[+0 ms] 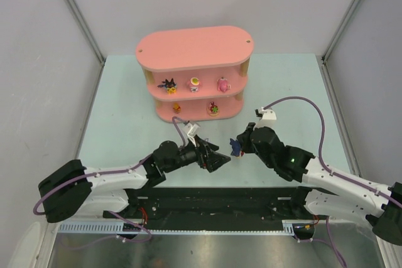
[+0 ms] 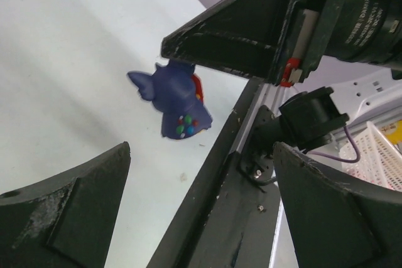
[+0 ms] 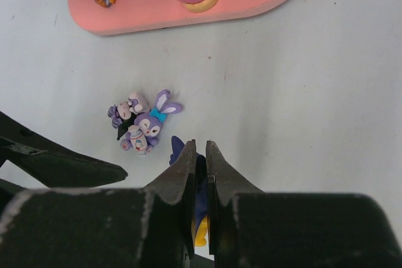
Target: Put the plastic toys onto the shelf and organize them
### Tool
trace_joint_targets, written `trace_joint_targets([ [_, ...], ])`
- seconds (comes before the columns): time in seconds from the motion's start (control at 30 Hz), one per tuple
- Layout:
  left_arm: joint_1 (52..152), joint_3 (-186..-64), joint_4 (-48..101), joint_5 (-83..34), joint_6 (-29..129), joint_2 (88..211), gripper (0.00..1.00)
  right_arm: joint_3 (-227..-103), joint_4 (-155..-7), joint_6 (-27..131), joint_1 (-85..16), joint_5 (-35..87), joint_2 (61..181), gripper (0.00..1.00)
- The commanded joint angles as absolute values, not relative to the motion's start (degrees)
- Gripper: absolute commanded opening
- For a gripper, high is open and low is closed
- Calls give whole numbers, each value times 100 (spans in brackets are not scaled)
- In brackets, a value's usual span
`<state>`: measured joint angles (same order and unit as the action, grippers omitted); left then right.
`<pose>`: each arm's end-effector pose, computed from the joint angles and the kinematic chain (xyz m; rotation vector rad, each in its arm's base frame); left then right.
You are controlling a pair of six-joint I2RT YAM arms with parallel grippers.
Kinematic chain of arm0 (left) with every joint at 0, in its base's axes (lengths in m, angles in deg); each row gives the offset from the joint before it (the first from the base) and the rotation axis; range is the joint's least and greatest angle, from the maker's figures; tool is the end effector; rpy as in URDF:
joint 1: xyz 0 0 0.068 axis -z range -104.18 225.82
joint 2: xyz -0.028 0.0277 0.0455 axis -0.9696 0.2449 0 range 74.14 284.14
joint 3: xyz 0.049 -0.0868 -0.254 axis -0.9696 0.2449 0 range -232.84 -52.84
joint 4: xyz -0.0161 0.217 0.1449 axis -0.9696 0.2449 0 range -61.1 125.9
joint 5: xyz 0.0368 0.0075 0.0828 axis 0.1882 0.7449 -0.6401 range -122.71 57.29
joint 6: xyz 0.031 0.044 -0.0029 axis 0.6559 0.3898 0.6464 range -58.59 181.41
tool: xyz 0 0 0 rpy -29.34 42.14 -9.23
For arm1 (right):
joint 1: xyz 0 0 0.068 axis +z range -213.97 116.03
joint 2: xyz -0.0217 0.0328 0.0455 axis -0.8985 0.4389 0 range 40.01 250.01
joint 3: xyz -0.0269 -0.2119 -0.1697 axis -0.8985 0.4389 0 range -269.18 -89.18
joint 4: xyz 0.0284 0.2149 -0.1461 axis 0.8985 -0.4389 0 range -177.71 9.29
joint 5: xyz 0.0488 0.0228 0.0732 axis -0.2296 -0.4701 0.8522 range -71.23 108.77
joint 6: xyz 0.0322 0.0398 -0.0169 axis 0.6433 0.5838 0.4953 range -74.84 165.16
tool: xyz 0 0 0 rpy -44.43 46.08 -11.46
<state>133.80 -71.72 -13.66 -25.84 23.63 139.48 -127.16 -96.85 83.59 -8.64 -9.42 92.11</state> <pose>0.1190 -0.1983 0.2098 0.4207 1.7784 -1.3376 0.1282 0.1557 0.2671 -0.0086 2.0690 0.5072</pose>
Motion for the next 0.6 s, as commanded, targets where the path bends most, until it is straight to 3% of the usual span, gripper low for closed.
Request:
trace_joint_targets([
  [0.0,13506,-7587,-2171,-2428,2142,14287,100,-12864,-9565,8488,-842,-769,9073,0],
  [0.57,13866,-8150,-2146,-2524,2115,15298,100,-12856,-9539,8515,-868,-646,8827,0],
])
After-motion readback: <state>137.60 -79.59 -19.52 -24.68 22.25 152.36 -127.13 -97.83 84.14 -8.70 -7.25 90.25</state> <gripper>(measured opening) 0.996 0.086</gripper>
